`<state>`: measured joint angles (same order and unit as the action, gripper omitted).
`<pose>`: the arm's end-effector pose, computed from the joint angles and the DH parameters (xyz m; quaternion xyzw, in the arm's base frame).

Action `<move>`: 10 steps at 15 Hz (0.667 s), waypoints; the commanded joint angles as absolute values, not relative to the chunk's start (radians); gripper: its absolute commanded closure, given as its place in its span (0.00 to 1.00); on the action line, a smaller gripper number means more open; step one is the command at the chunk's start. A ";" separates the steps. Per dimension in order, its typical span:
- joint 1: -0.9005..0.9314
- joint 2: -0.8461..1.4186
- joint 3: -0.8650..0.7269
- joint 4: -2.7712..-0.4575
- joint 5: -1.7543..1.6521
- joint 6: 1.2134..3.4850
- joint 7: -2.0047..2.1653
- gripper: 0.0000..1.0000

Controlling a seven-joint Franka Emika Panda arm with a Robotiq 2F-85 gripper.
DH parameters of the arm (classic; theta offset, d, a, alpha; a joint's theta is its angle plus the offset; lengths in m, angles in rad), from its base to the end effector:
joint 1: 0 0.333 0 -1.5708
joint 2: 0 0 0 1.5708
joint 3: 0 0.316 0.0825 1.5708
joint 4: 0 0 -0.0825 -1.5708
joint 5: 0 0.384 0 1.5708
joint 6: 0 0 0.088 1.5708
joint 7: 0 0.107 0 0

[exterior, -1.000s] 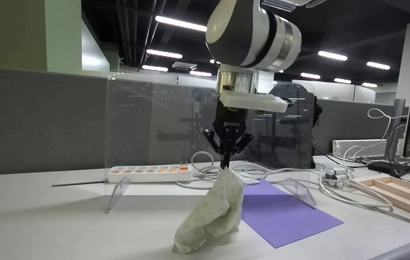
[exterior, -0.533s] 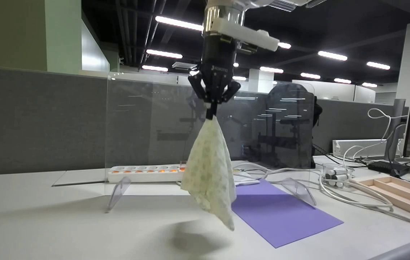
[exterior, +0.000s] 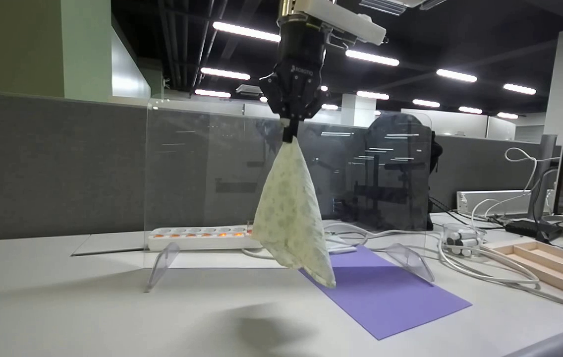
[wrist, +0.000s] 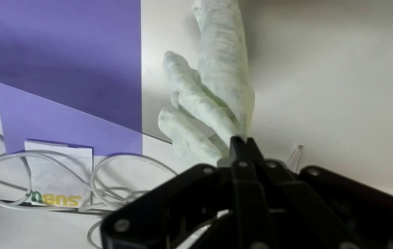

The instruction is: Put the cloth on the clear screen

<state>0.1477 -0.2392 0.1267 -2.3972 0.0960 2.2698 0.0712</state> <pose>0.4518 0.1306 0.4181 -0.9956 -0.0716 -0.0505 0.0325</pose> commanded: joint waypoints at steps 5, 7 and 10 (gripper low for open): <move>0.135 -0.260 0.162 -2.298 -0.018 2.341 0.088 1.00; 0.129 -0.262 0.163 -2.238 -0.053 2.342 0.090 1.00; 0.117 -0.257 0.159 -2.140 -0.076 2.349 0.097 1.00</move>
<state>0.1356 -0.2641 0.1539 -2.2383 -0.0450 2.3614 0.0715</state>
